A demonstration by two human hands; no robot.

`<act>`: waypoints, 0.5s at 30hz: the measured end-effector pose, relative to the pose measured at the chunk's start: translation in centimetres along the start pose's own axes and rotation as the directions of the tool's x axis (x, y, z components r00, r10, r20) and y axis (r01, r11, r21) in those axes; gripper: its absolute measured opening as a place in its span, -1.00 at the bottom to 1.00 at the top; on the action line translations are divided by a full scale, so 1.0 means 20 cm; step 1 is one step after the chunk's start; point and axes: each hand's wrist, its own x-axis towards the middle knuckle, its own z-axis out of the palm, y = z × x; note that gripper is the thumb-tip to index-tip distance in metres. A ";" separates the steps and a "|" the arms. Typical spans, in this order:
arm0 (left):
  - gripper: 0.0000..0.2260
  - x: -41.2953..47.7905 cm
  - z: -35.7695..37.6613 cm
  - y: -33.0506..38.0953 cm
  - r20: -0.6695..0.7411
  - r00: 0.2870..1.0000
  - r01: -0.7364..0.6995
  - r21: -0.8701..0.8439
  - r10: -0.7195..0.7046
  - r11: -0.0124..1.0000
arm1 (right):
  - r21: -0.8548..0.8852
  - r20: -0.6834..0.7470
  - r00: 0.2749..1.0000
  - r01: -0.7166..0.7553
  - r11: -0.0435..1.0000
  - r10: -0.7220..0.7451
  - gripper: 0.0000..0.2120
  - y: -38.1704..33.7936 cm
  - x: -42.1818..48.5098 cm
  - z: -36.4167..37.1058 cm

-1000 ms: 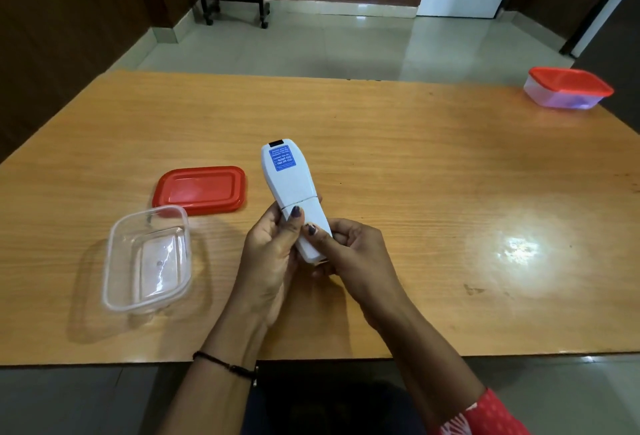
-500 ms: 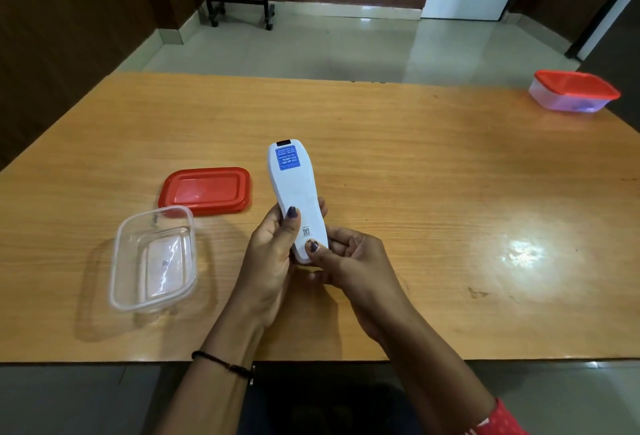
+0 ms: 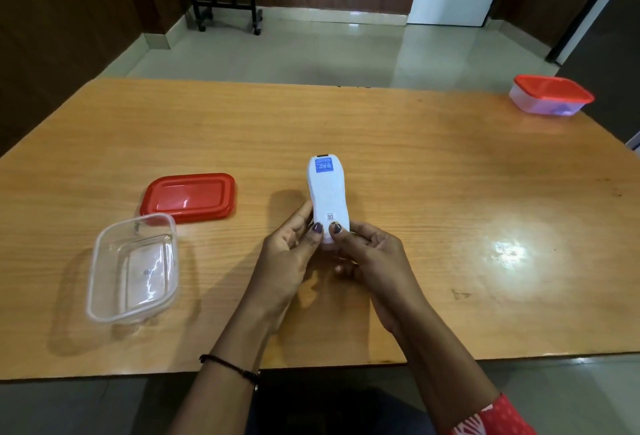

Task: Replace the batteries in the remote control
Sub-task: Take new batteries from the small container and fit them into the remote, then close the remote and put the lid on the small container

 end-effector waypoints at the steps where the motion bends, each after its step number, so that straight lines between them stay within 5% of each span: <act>1: -0.60 0.00 0.02 -0.01 0.015 1.000 0.005 0.014 -0.005 1.000 | 0.002 -0.041 0.999 0.026 1.000 -0.026 -0.74 0.00 0.00 -0.01; 6: -0.59 0.03 0.09 -0.04 0.023 0.999 0.022 0.117 -0.024 0.993 | 0.042 -0.148 0.984 0.106 0.993 -0.099 -0.65 0.01 0.02 0.00; 10: -0.56 0.04 0.12 -0.05 0.025 0.999 0.030 0.105 -0.033 0.994 | 0.046 -0.238 0.961 0.156 0.987 -0.141 -0.77 0.03 0.03 0.03; 15: -0.52 0.04 0.16 -0.03 0.052 0.996 0.077 -0.150 -0.070 0.986 | -0.433 -0.318 0.834 0.296 0.852 -0.451 -0.69 0.07 0.05 0.01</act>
